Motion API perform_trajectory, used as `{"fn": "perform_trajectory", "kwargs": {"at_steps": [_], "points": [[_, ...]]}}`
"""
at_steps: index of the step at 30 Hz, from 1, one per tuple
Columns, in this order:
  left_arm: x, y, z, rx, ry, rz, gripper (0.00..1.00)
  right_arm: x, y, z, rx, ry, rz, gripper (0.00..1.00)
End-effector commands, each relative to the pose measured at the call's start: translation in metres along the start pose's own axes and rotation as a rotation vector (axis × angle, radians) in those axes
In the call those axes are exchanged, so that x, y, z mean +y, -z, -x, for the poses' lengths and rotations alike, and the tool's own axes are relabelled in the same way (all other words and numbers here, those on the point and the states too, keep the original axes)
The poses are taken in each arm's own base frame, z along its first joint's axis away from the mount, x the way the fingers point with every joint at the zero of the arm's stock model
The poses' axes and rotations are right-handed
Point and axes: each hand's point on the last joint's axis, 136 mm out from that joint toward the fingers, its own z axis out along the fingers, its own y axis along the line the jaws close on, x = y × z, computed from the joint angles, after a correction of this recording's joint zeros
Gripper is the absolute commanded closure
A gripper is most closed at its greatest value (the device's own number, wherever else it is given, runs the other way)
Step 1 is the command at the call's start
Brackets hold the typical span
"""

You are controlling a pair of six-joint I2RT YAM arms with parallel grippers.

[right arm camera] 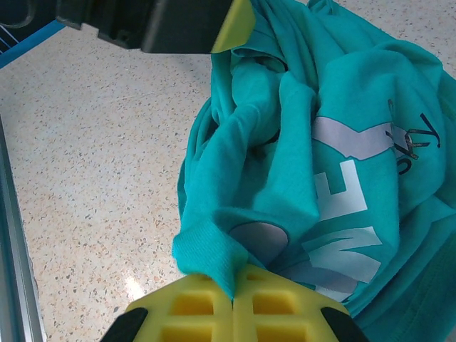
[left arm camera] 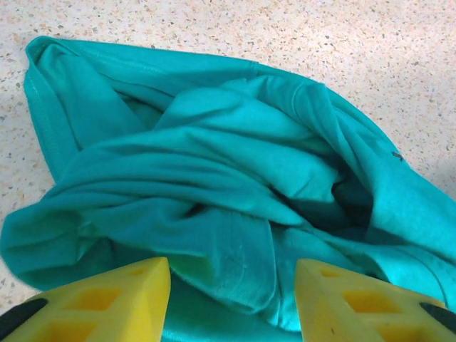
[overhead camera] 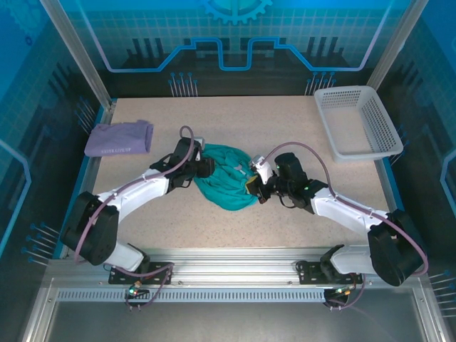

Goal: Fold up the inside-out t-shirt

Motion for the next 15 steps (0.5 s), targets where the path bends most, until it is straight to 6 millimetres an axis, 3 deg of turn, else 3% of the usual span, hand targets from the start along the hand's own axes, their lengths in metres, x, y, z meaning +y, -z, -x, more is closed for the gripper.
{"fn": "perform_trajectory", "kwargs": {"at_steps": [1, 6, 10, 13, 15], "points": [[-0.009, -0.006, 0.004, 0.024, -0.032, -0.019, 0.53, 0.008, 0.001, 0.003, -0.013, 0.033, 0.019, 1.0], [-0.013, -0.015, 0.007, 0.039, -0.033, -0.025, 0.59, 0.007, 0.003, 0.004, -0.016, 0.039, 0.01, 1.0], [-0.018, -0.015, 0.018, 0.022, -0.043, -0.035, 0.81, 0.005, 0.005, 0.004, -0.015, 0.046, -0.004, 1.0], [-0.027, 0.003, 0.044, -0.04, -0.048, -0.064, 1.0, 0.003, 0.018, 0.022, -0.055, 0.053, -0.041, 1.0], [-0.036, 0.027, 0.07, -0.11, -0.026, -0.118, 1.0, 0.009, 0.036, 0.05, -0.127, 0.075, -0.05, 1.0]]}}
